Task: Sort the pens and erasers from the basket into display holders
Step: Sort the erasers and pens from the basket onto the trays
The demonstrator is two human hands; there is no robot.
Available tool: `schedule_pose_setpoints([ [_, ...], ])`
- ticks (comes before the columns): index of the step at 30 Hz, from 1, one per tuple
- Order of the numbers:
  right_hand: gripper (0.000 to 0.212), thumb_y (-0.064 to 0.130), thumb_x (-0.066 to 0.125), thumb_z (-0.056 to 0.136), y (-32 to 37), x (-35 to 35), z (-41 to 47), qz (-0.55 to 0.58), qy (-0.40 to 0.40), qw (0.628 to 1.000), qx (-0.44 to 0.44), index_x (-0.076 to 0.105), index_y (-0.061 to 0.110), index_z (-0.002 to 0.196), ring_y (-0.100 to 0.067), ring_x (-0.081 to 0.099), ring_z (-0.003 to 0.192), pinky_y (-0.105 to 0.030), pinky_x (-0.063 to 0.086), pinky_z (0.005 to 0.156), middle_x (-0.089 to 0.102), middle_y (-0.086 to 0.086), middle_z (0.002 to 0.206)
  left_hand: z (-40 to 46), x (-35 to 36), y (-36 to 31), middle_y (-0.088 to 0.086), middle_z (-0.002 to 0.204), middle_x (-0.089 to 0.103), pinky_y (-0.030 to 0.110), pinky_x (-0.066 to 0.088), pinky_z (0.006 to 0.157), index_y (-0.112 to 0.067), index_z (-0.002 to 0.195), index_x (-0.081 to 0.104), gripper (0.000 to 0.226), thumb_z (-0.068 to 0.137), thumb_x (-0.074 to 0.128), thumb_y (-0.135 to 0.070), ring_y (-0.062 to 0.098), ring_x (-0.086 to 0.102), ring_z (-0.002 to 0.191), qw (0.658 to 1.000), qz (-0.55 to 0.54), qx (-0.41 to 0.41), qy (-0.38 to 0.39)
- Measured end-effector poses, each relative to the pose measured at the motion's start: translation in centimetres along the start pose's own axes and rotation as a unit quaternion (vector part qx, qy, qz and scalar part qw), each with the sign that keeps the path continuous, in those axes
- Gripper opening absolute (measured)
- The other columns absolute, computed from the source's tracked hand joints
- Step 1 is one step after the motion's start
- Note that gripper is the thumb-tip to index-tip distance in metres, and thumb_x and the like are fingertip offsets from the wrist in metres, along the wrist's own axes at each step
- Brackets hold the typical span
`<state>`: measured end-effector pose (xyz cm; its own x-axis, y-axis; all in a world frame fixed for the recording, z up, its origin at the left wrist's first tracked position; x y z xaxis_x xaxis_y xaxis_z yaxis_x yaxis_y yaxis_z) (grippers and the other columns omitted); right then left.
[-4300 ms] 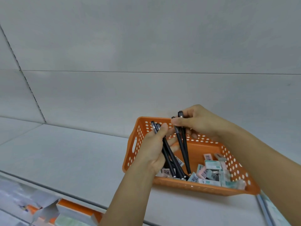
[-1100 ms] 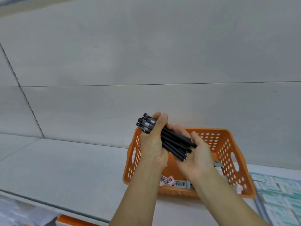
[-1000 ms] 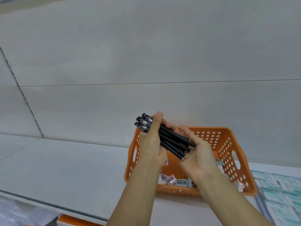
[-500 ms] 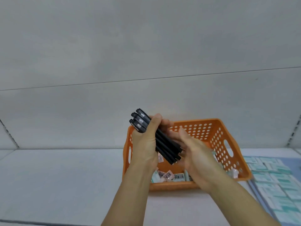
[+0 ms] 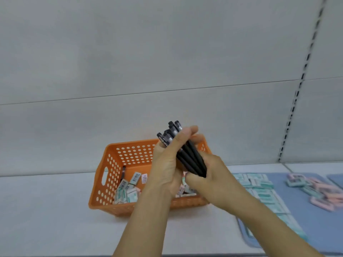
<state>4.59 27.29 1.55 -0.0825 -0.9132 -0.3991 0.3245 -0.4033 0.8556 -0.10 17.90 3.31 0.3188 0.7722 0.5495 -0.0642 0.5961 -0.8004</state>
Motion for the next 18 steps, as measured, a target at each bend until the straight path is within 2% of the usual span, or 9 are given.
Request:
schedule_pose_setpoints([
  [2,0.020,-0.007,0.051,0.081,-0.4,-2.7,-1.7,0.120,0.099,0.985,0.069,0.045,0.011,0.075,-0.015,0.035,0.040,-0.025,0.031,0.042,0.038,-0.003,0.051,-0.1,2.2,1.1,0.010,0.102,0.072,0.035,0.059,0.072,-0.018,0.109,0.064,0.037,0.075,0.075,-0.006,0.022,0.070,0.080,0.995,-0.092,0.006,0.032],
  [3,0.017,-0.008,0.052,0.082,-0.6,-4.0,-2.7,0.158,0.123,0.975,0.093,0.047,0.008,0.079,-0.017,0.035,0.041,-0.025,0.030,0.041,0.038,-0.008,0.054,-0.2,3.5,1.8,0.009,0.099,0.071,0.032,0.058,0.067,-0.018,0.109,0.063,0.038,0.076,0.073,-0.003,0.021,0.068,0.075,0.994,-0.106,0.011,0.034],
  [4,0.015,-0.007,0.053,0.082,-1.0,-5.4,-3.5,0.169,0.125,0.972,0.107,0.049,0.007,0.080,-0.018,0.036,0.041,-0.025,0.031,0.041,0.039,-0.010,0.056,-0.3,4.8,2.5,0.008,0.093,0.069,0.030,0.057,0.062,-0.017,0.104,0.064,0.032,0.076,0.072,-0.004,0.018,0.066,0.071,0.994,-0.105,0.018,0.029],
  [6,0.015,-0.006,0.056,0.081,-1.9,-8.1,-4.9,0.150,0.079,0.977,0.127,0.047,0.006,0.080,-0.018,0.038,0.040,-0.025,0.031,0.040,0.040,-0.010,0.056,-0.6,7.7,4.3,0.007,0.084,0.068,0.027,0.055,0.058,-0.014,0.094,0.064,0.020,0.075,0.069,-0.010,0.016,0.063,0.065,0.996,-0.088,0.027,0.007],
  [9,0.016,0.005,0.062,0.082,-3.2,-12.2,-7.5,0.077,-0.023,0.987,0.135,0.051,0.010,0.092,-0.015,0.042,0.040,-0.026,0.034,0.039,0.045,-0.003,0.058,-1.4,11.9,7.6,0.008,0.087,0.070,0.029,0.056,0.062,-0.010,0.093,0.062,0.011,0.084,0.065,-0.015,0.018,0.066,0.067,0.999,-0.047,0.028,0.005],
  [12,0.027,0.022,0.063,0.085,-4.2,-16.6,-10.5,-0.110,-0.129,0.984,0.061,0.046,0.029,0.105,-0.009,0.051,0.054,-0.028,0.043,0.048,0.054,0.007,0.072,-2.2,15.9,10.9,0.011,0.091,0.069,0.035,0.056,0.069,-0.010,0.092,0.060,0.006,0.092,0.060,-0.016,0.021,0.068,0.071,0.999,-0.035,0.001,0.022],
  [15,0.032,0.031,0.052,0.095,-5.2,-19.9,-13.5,-0.290,-0.153,0.945,-0.008,0.036,0.026,0.123,-0.018,0.055,0.075,-0.037,0.045,0.062,0.049,0.011,0.084,-2.8,19.8,14.2,0.009,0.087,0.070,0.031,0.056,0.067,-0.011,0.089,0.059,0.006,0.094,0.058,-0.012,0.019,0.068,0.071,0.998,-0.054,-0.032,0.029],
  [18,0.025,0.033,0.048,0.097,-7.8,-23.8,-16.2,-0.314,-0.129,0.940,0.045,0.039,0.022,0.117,-0.018,0.052,0.073,-0.036,0.043,0.063,0.049,0.007,0.083,-4.1,23.3,18.2,0.009,0.087,0.070,0.030,0.056,0.068,-0.011,0.091,0.060,0.004,0.095,0.058,-0.011,0.018,0.069,0.072,0.995,-0.051,-0.087,0.021],
])
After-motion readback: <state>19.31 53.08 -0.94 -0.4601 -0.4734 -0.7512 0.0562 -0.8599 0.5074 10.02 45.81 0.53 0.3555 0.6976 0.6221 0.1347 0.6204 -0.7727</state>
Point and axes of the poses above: each hand's wrist, its own z-axis towards the middle knuckle, its own x-axis out of the palm, y = z × x, the point moved 3 cm from there along z, towards the middle knuckle
